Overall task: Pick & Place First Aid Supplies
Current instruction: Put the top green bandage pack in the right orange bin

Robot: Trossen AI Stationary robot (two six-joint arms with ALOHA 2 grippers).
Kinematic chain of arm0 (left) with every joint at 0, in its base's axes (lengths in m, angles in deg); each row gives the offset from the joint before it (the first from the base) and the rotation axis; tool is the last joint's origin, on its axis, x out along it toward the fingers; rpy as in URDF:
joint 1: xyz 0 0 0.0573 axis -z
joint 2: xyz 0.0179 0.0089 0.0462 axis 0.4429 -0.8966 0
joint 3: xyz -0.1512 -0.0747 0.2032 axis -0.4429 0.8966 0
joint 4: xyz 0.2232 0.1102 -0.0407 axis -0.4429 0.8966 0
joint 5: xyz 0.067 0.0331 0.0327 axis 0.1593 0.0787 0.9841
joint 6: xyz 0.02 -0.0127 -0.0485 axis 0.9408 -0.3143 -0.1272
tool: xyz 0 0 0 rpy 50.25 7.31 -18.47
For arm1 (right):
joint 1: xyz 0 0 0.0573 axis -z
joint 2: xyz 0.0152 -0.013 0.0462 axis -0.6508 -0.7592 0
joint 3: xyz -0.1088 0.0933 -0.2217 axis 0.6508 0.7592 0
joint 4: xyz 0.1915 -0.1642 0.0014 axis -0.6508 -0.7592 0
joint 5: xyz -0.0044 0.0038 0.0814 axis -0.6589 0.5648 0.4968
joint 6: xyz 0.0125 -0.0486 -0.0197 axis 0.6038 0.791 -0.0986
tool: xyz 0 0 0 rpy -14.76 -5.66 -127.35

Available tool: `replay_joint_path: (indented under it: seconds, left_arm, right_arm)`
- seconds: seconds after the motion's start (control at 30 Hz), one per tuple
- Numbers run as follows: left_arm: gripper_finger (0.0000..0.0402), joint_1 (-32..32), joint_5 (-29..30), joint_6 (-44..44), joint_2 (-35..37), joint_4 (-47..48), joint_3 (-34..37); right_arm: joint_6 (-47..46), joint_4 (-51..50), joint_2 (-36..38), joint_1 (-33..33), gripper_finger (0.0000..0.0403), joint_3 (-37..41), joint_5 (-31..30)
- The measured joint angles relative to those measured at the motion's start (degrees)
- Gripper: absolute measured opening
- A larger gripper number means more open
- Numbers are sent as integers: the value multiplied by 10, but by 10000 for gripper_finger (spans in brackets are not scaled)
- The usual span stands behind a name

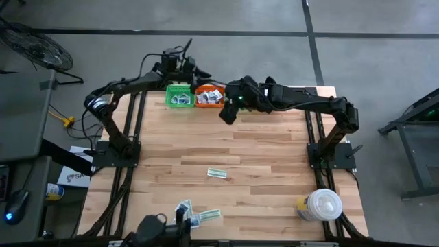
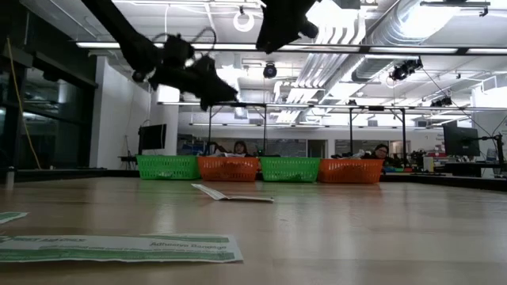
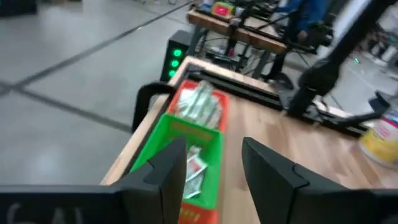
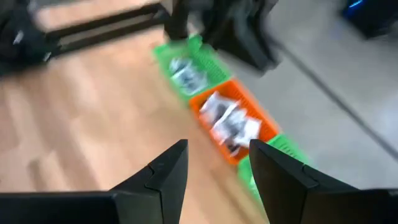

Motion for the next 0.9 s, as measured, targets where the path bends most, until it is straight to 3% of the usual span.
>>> replay_joint_path:
  seconds: [0.3,0.63,0.9]
  left_arm:
    - [118,31,30,133,151,191,0]
    - [84,148,176,237,333,431,0]
    - [80,296,336,219,445,507,0]
  right_arm:
    - [27,-52,-11,-21,165,0,49]
    - [46,-65,-58,-66,165,0,168]
    - [51,-60,-116,-127,165,1,194]
